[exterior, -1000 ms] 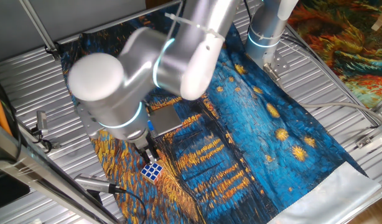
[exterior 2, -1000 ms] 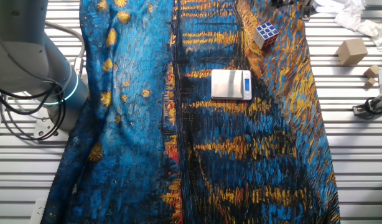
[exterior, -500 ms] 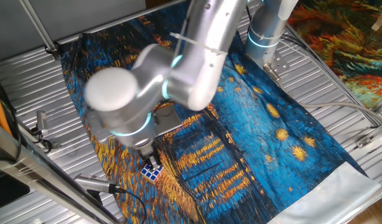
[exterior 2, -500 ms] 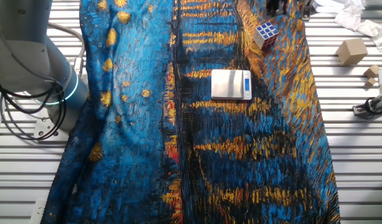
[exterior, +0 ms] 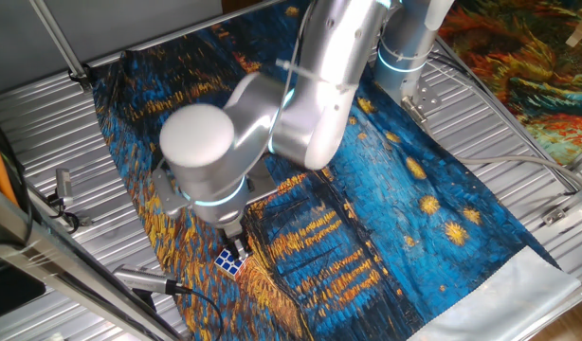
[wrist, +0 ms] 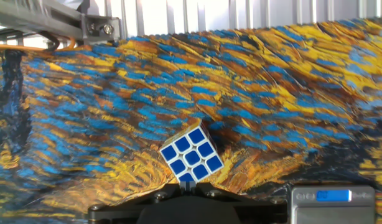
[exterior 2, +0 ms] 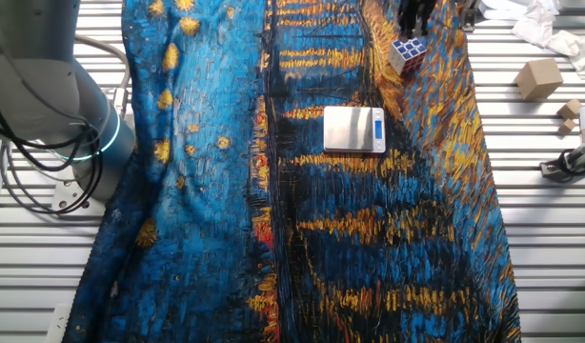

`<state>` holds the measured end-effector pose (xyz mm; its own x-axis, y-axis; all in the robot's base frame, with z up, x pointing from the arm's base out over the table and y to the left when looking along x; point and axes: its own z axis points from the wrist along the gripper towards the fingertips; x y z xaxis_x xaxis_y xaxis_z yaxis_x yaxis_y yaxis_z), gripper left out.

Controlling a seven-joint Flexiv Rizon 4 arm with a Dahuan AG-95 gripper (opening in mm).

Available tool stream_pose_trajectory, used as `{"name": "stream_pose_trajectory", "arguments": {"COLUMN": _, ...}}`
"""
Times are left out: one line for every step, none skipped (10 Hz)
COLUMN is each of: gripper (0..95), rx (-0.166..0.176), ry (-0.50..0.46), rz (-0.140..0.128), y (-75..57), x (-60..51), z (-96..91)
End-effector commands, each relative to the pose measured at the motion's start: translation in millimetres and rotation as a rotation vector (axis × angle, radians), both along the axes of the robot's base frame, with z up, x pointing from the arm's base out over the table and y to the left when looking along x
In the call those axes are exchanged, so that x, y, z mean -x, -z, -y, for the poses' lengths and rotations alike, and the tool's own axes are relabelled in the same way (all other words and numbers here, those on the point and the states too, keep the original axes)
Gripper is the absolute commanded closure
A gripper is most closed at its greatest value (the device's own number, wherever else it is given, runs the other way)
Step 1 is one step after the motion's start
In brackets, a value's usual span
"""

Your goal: Place the block on the scale

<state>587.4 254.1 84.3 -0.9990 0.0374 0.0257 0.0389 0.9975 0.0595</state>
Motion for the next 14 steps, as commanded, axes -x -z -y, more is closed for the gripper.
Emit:
{"name": "stream_pose_trajectory", "arguments": {"gripper": 95.0, "rx": 0.002, "ry": 0.003, "rz": 0.007, "y": -1.1, "x": 1.9, "z": 1.4}}
{"name": "stream_pose_trajectory", "arguments": {"gripper": 95.0, "rx": 0.002, "ry": 0.005, "rz": 0.008, "y": -0.7, "x": -1.1, "z": 1.7}}
{"name": "stream_pose_trajectory", "arguments": {"gripper": 95.0, "rx": 0.002, "ry": 0.008, "rz": 0.008, "y": -1.3, "x": -4.6, "z": 2.1}}
{"name": "stream_pose_trajectory", "arguments": {"gripper": 95.0, "rx": 0.001, "ry": 0.01, "rz": 0.008, "y": -2.5, "x": -12.4, "z": 2.7}}
{"name": "stream_pose_trajectory", "arguments": {"gripper": 95.0, "rx": 0.0, "ry": 0.011, "rz": 0.008, "y": -2.6, "x": -16.9, "z": 2.9}}
{"name": "stream_pose_trajectory", "arguments": {"gripper": 95.0, "rx": 0.0, "ry": 0.012, "rz": 0.008, "y": -0.9, "x": -18.8, "z": 2.9}}
{"name": "stream_pose_trajectory", "arguments": {"gripper": 95.0, "rx": -0.002, "ry": 0.013, "rz": 0.012, "y": 1.9, "x": -18.8, "z": 2.7}}
{"name": "stream_pose_trajectory", "arguments": {"gripper": 95.0, "rx": -0.002, "ry": 0.013, "rz": 0.014, "y": 4.0, "x": -18.8, "z": 2.4}}
{"name": "stream_pose_trajectory", "arguments": {"gripper": 95.0, "rx": -0.003, "ry": 0.015, "rz": 0.014, "y": 4.5, "x": -18.9, "z": 2.0}}
{"name": "stream_pose_trajectory", "arguments": {"gripper": 95.0, "rx": -0.002, "ry": 0.02, "rz": 0.012, "y": 4.4, "x": -18.9, "z": 1.8}}
{"name": "stream_pose_trajectory", "arguments": {"gripper": 95.0, "rx": -0.008, "ry": 0.031, "rz": 0.005, "y": 4.3, "x": -18.9, "z": 1.5}}
{"name": "stream_pose_trajectory", "arguments": {"gripper": 95.0, "rx": -0.007, "ry": 0.019, "rz": 0.006, "y": 4.1, "x": -18.7, "z": 1.5}}
{"name": "stream_pose_trajectory", "arguments": {"gripper": 19.0, "rx": -0.019, "ry": -0.001, "rz": 0.004, "y": 4.0, "x": -18.7, "z": 1.5}}
{"name": "stream_pose_trajectory", "arguments": {"gripper": 0.0, "rx": -0.027, "ry": -0.002, "rz": 0.003, "y": 4.1, "x": -18.7, "z": 1.3}}
